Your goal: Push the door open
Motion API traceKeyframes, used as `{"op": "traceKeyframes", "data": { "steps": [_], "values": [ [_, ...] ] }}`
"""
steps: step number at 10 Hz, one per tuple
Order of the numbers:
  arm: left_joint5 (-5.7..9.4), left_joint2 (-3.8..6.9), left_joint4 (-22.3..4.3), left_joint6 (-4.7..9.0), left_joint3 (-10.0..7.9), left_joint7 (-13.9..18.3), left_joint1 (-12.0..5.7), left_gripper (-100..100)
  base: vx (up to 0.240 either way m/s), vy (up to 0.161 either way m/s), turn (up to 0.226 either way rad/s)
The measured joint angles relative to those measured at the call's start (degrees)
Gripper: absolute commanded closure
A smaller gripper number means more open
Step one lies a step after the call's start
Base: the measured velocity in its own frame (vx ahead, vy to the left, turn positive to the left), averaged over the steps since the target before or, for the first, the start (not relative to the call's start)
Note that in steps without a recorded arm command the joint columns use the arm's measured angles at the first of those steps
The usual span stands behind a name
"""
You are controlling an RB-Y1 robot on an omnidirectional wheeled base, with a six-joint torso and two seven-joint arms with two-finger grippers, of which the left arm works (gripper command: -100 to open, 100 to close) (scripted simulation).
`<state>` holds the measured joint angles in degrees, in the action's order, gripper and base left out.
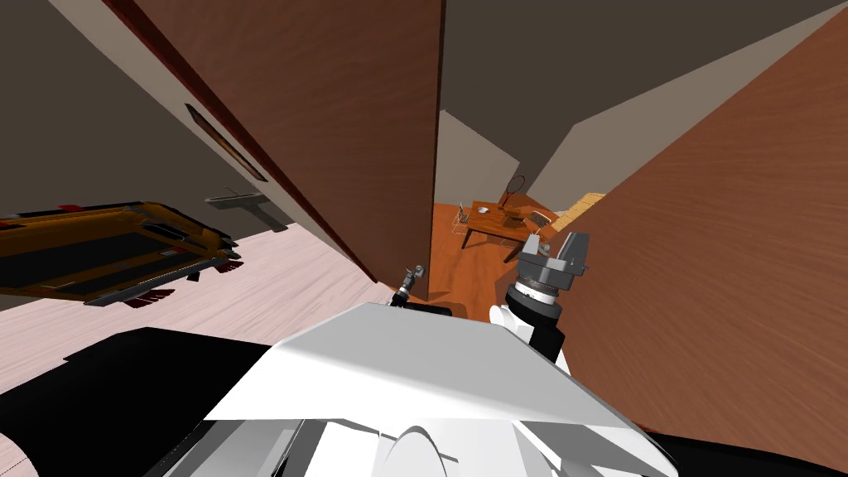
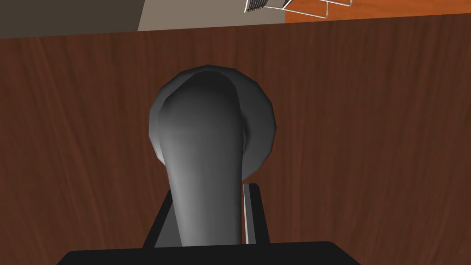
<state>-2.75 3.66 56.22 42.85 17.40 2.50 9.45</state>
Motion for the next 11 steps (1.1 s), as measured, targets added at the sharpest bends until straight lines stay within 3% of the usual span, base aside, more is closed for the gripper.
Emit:
{"op": "traceKeyframes", "data": {
  "steps": [1, 4, 6, 7, 9, 11],
  "values": [
    [0.36, -0.11, -1.21, 0.81, -0.85, -0.25, -0.75, 100, 0.177, -0.114, 0.104],
    [1.15, -0.03, 0.12, -0.92, -2.73, -0.69, -0.72, 100, 0.147, -0.098, 0.048],
    [1.58, 0.06, 0.03, -0.65, -3.74, -0.85, -0.92, 100, 0.075, -0.075, 0.053],
    [1.88, -0.12, -1.63, 0.11, -4.45, -1.01, -1.91, 100, 0.103, -0.122, 0.083],
    [2.40, -0.37, -0.65, -0.86, -5.84, -1.66, -1.16, 100, 0.107, -0.100, 0.080],
    [3.04, -1.00, -1.96, -1.03, -7.49, -2.32, -2.38, 100, 0.144, -0.105, 0.074]
  ]
}}
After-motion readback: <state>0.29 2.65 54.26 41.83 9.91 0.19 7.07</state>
